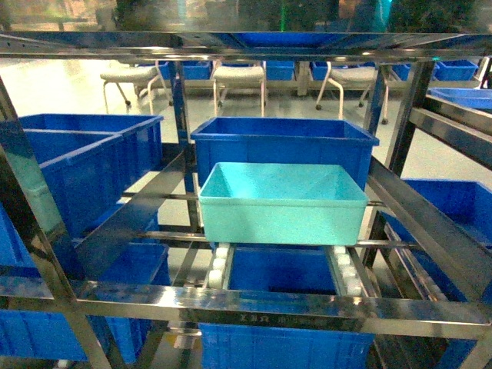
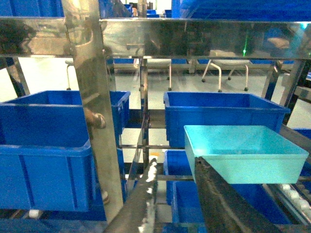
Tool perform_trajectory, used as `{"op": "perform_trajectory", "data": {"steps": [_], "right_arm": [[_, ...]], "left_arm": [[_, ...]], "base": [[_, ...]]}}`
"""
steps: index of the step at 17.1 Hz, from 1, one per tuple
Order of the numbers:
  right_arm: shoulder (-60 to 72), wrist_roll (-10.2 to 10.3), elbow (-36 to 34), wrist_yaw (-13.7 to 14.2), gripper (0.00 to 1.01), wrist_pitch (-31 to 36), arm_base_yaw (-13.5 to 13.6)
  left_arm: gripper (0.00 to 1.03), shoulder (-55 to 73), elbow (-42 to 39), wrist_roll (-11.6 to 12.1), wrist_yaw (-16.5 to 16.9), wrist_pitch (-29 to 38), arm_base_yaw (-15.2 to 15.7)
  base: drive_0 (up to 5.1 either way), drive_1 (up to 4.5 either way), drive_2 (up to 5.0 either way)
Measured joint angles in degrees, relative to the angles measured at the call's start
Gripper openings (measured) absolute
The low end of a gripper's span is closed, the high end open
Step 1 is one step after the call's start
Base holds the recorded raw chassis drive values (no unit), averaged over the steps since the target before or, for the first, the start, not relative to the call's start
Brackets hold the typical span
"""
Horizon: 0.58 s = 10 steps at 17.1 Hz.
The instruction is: Organize blue bins on left shelf correctly
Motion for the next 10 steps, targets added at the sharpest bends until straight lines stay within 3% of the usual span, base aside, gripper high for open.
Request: {"op": "perform_trajectory", "data": {"steps": [1,2,7,10], "right_arm": [[-1.86,0.00,-0.90,0.00,0.08,-0.68,0.00],[-3.82,-0.20,-1.77,0.00,0.02,-1.68,0.00],[-7.58,-0.20,-3.37,-0.02,0.02,-4.17,0.00],[-9.27,-0.20,-3.74,0.02,0.02,-5.31,0.00]], "left_arm": [[0.12,-1.92,-1.22,0.00,1.05,-1.20,1.07],[0.02,-4.48,-2.16,0.04,2.03,-2.45,2.21],[0.02,-9.92,-4.11,0.22,8.17,-5.88,7.85],[0.02,-11.58,-4.66,0.17,7.89,-7.06,9.05]], "base": [[0.0,0.00,0.0],[0.0,0.00,0.0],[0.0,0.00,0.0],[0.0,0.00,0.0]]}}
